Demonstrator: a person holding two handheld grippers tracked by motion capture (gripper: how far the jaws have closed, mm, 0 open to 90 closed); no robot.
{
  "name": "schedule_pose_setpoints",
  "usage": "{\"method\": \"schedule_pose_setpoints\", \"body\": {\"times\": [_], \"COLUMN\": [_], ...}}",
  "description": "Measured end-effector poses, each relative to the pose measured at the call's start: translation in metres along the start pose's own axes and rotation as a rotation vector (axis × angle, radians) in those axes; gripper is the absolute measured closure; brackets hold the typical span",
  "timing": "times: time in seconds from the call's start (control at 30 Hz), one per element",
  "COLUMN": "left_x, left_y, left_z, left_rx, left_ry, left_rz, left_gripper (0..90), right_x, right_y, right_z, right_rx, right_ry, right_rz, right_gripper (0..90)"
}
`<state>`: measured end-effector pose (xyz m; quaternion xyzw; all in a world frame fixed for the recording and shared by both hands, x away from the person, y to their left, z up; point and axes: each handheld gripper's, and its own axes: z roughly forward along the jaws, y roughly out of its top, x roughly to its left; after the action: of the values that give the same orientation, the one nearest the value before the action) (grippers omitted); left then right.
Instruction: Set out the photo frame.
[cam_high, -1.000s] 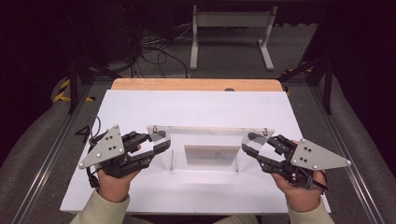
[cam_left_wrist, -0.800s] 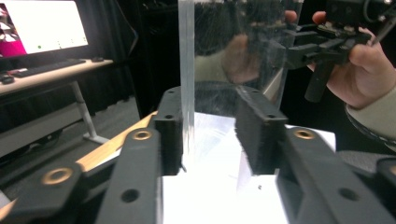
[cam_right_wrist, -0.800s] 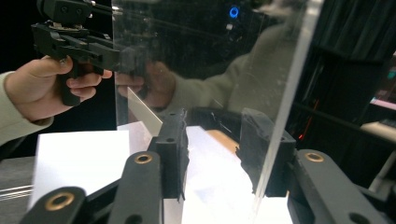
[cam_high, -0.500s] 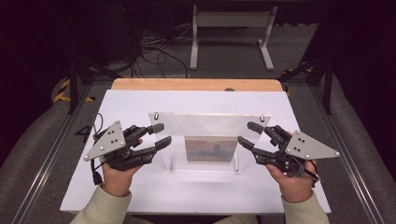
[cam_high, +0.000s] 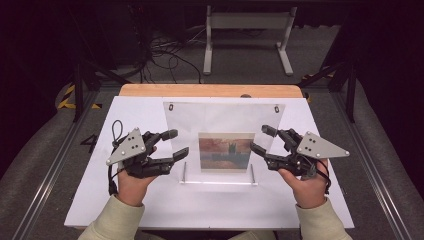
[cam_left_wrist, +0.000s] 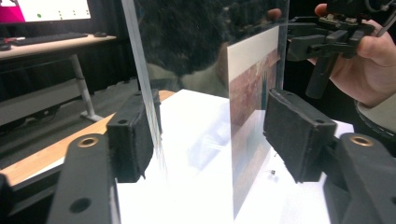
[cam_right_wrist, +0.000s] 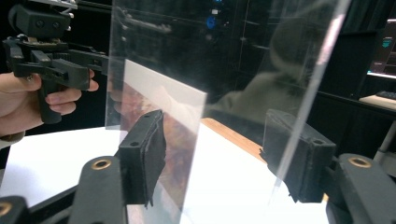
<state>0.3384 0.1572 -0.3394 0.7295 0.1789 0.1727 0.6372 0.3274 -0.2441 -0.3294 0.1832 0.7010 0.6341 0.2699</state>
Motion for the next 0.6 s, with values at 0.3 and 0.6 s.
{"method": "schedule_pose_setpoints", "body": {"times": [0.3, 0.6], "left_x": [0.008, 0.012], "left_y": [-0.007, -0.009], "left_z": [0.001, -0.009], "left_rx": [0.004, 0.020], "left_ry": [0.013, 0.044], "left_rz": [-0.015, -0.024], "left_gripper": [31.8, 27.7], "right_x": [-0.005, -0.007], "right_y": [-0.005, -0.003], "right_z": [0.006, -0.004], "right_rx": [0.008, 0.028], "right_ry": [-0.016, -0.051], "right_rz": [0.021, 0.021], "right_gripper": [31.1, 25.4]}}
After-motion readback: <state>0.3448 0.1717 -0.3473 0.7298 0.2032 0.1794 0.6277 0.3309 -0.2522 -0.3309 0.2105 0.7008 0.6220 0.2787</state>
